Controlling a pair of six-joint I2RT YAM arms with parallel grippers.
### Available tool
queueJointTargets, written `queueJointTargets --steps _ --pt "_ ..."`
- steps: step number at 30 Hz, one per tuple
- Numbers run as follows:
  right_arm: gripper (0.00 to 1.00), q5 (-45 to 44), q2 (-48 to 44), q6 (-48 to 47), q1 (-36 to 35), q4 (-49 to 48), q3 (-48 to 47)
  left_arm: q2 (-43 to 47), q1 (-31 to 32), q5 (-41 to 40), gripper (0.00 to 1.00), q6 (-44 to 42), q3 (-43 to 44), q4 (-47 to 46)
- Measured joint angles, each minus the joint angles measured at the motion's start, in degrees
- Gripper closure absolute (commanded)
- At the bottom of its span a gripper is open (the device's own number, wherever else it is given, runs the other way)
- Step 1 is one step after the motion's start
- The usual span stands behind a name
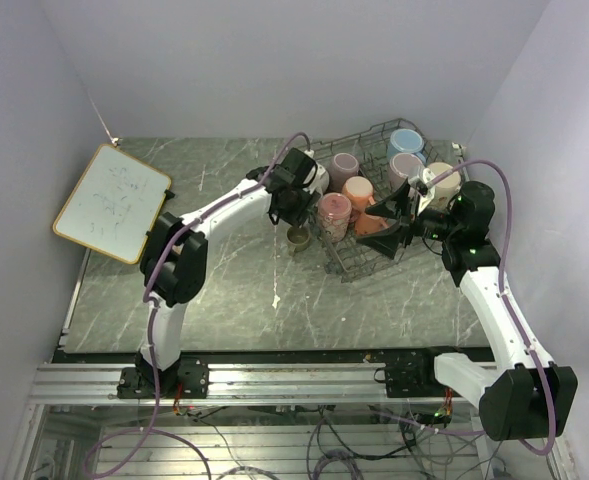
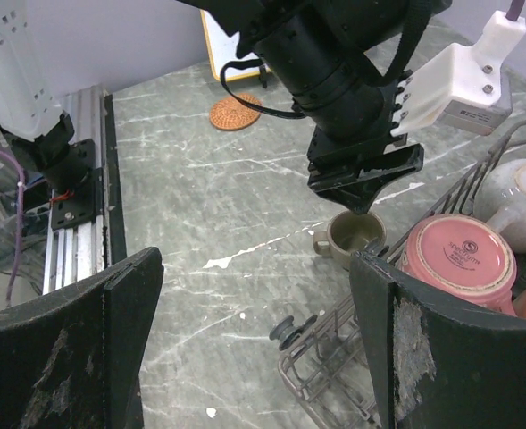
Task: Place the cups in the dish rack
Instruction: Pick up the cup at the center of the board.
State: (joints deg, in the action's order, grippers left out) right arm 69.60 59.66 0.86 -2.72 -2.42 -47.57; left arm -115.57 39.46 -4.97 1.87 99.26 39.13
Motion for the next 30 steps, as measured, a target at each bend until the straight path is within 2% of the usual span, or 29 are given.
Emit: queueJointTargets --steps 8,11,19,22,24,30 --pt "0.15 -0.17 -0.07 -0.11 0.04 0.28 0.00 -4.42 -2.03 2.86 0.45 -0.46 2.29 0.90" --pt "0.15 -0.20 -0.07 -0.13 0.04 0.33 0.00 -5.99 -2.16 4.04 0.52 -0.63 3.19 1.40" --pt "0.15 -0.20 -0.07 -0.20 0.04 0.35 0.00 -8.33 -2.64 6.73 0.55 -0.96 4.42 1.64" --pt "0.15 -0.20 -0.07 -0.22 0.04 0.35 0.00 -8.79 -2.84 6.78 0.58 -1.03 4.52 1.79" --pt "0.15 -0.20 -0.07 -0.22 0.04 0.35 0.00 -9.27 -3.04 6.78 0.64 -1.05 4.79 1.90" --pt "0.15 -0.20 -0.07 -0.24 0.04 0.35 0.00 -10.25 -3.48 7.21 0.68 -1.07 5.16 2.25"
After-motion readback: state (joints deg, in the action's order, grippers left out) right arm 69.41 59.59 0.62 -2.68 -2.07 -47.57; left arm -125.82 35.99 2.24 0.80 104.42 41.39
